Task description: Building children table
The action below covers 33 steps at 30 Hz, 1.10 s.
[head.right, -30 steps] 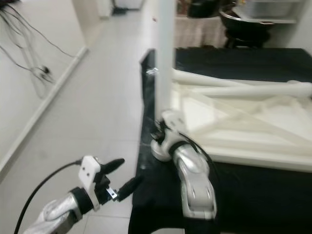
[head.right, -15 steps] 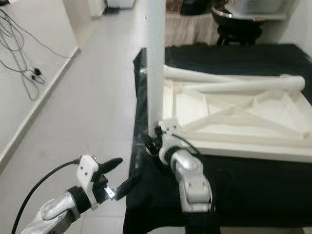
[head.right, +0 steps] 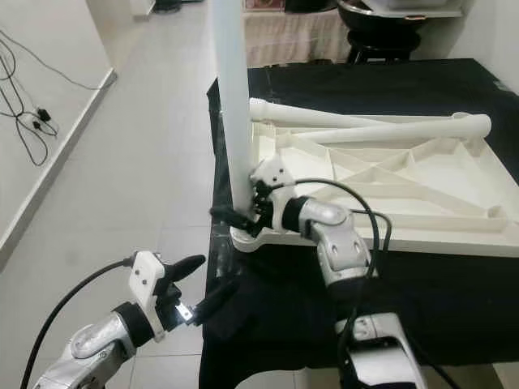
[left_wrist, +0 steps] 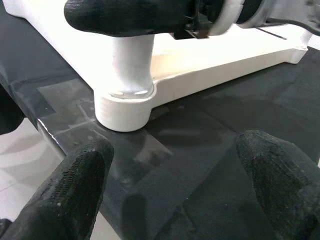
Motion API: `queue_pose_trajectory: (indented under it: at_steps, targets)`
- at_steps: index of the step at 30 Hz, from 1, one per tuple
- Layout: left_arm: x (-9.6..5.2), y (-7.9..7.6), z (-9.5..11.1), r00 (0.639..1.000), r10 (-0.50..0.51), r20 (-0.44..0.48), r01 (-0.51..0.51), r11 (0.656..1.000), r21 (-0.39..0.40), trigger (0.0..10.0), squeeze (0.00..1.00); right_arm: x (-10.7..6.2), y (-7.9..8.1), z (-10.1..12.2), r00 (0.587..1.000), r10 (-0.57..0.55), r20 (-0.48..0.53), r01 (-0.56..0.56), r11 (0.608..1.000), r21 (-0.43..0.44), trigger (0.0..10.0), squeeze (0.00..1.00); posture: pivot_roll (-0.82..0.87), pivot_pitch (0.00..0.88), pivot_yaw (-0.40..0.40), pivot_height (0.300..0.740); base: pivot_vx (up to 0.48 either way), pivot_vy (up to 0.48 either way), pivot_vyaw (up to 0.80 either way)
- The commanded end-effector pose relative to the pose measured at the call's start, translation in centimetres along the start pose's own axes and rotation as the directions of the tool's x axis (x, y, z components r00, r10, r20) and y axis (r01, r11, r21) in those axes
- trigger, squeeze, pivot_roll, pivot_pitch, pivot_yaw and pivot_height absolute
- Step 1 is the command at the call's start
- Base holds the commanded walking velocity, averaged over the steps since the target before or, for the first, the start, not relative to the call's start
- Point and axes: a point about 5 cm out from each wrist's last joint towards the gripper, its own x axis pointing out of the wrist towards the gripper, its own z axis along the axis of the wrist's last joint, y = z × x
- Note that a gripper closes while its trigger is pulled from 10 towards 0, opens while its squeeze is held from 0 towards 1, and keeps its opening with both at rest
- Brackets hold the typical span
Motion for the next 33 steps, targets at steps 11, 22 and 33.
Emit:
queue_pose_trajectory:
  at_steps: [11, 22, 33]
  targets:
    - [-0.1, -0.8, -0.2, 1.0, 0.0, -0.009, -0.001, 1.0, -0.019, 10.0, 0.0, 0.0, -0.7, -0.7, 0.993, 0.109, 0.034, -0.111, 0.993, 0.047, 0.0, 0.0, 0.0, 0.186, 0.017, 0.74, 0.0, 0.0, 0.0]
    - [-0.2, -0.6, -0.1, 1.0, 0.001, -0.008, -0.001, 1.0, -0.024, 10.0, 0.0, -1.8, -1.4, -2.2, 0.994, -0.091, 0.054, 0.086, 0.992, 0.09, 0.0, 0.0, -0.02, 0.196, 0.022, 0.74, 0.0, 0.0, 0.0]
    - [-0.3, 0.0, -0.2, 1.0, -0.006, -0.018, 0.005, 1.0, -0.024, 10.0, 0.0, -2.4, 5.0, -5.4, 0.76, -0.645, -0.082, 0.65, 0.759, 0.051, 0.0, 0.0, -0.05, 0.181, 0.047, 0.74, 0.0, 0.0, 0.0]
